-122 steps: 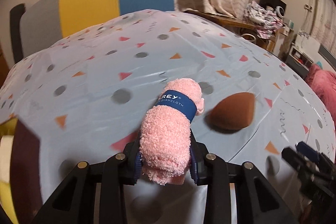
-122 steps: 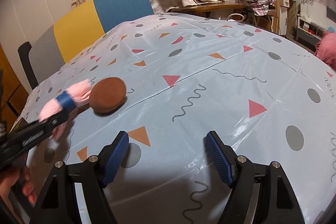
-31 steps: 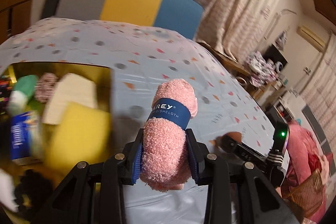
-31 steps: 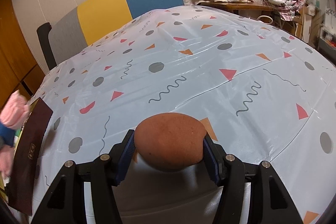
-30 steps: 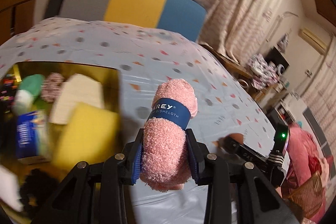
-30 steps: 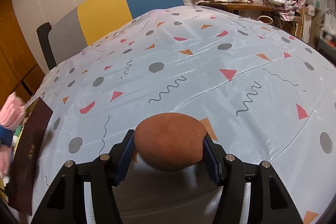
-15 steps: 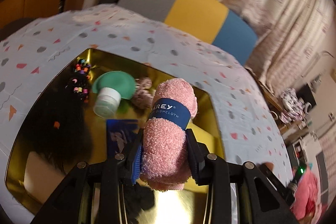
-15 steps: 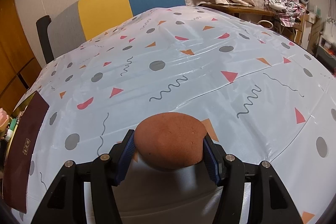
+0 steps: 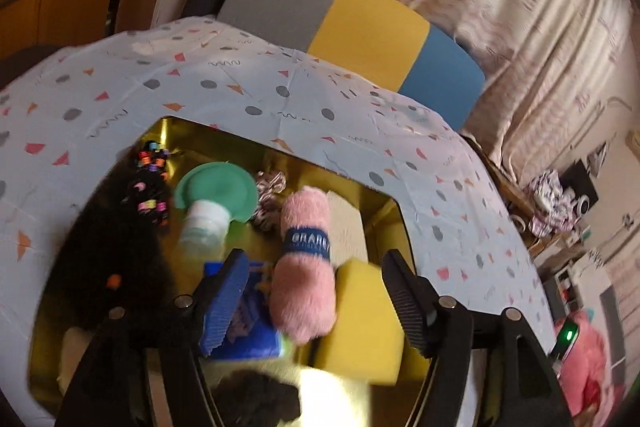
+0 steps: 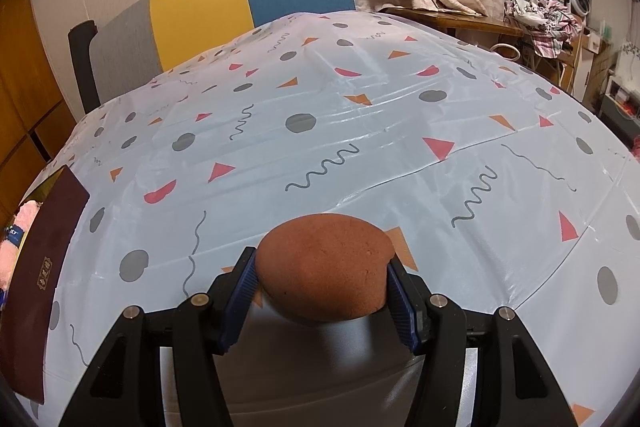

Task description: Organize rigid objects

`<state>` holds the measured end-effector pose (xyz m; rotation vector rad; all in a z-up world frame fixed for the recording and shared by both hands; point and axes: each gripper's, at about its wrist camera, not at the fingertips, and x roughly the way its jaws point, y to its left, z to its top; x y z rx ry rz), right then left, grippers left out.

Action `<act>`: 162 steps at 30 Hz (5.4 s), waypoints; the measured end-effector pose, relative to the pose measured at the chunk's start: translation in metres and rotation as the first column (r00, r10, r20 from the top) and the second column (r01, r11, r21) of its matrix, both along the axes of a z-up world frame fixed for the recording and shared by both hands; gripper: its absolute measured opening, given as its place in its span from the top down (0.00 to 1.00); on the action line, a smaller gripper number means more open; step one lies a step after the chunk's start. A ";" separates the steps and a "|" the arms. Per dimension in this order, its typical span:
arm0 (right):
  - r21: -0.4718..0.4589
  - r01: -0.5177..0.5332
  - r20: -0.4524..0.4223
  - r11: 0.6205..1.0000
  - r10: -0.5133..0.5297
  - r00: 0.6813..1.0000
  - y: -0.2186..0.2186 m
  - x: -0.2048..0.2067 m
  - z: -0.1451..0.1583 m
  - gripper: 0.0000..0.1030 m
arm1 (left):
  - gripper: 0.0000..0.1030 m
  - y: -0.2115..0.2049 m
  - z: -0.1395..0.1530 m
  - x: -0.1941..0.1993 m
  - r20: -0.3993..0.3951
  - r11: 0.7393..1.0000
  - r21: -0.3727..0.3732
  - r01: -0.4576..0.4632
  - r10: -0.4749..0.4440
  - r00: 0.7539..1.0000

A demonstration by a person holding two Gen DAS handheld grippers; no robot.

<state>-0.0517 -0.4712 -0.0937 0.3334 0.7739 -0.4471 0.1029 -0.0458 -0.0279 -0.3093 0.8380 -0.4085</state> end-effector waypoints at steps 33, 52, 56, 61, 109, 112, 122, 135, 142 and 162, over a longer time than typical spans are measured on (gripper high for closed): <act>-0.045 -0.484 0.102 0.874 0.486 0.868 0.223 0.006 0.106 0.41 | 0.32 0.055 0.007 -0.093 0.064 0.998 0.042 0.053 -0.056 0.996; 0.115 -0.576 -0.099 0.809 0.587 0.804 0.306 0.050 0.057 0.38 | 0.32 0.086 0.022 -0.110 0.142 0.993 0.110 -0.045 0.029 0.989; 0.119 -0.557 -0.120 0.822 0.569 0.813 0.310 0.053 0.052 0.35 | 0.32 0.094 0.024 -0.112 0.139 0.992 0.108 -0.068 0.052 0.989; 0.115 -0.537 -0.129 0.835 0.549 0.826 0.309 0.051 0.051 0.29 | 0.32 0.098 0.030 -0.115 0.157 0.983 0.132 -0.128 0.107 0.982; -0.064 -0.348 -0.076 0.935 0.343 0.936 0.317 0.025 0.133 0.00 | 0.32 0.074 0.063 -0.120 0.158 0.850 0.435 -0.297 0.253 0.955; -0.077 -0.327 -0.080 0.942 0.321 0.944 0.317 0.022 0.134 0.00 | 0.32 0.079 0.063 -0.118 0.121 0.870 0.395 -0.295 0.269 0.955; -0.104 -0.318 -0.063 0.942 0.313 0.948 0.329 0.017 0.136 0.00 | 0.32 0.080 0.066 -0.120 0.119 0.873 0.386 -0.299 0.274 0.954; -0.095 -0.307 -0.074 0.947 0.300 0.951 0.323 0.017 0.134 0.00 | 0.32 0.073 0.064 -0.122 0.121 0.871 0.408 -0.273 0.245 0.962; -0.084 -0.309 -0.082 0.947 0.303 0.950 0.323 0.018 0.132 0.00 | 0.32 0.072 0.062 -0.122 0.122 0.868 0.414 -0.273 0.245 0.962; -0.061 -0.315 -0.089 0.947 0.309 0.947 0.322 0.020 0.127 0.00 | 0.32 0.072 0.061 -0.122 0.122 0.864 0.424 -0.271 0.242 0.963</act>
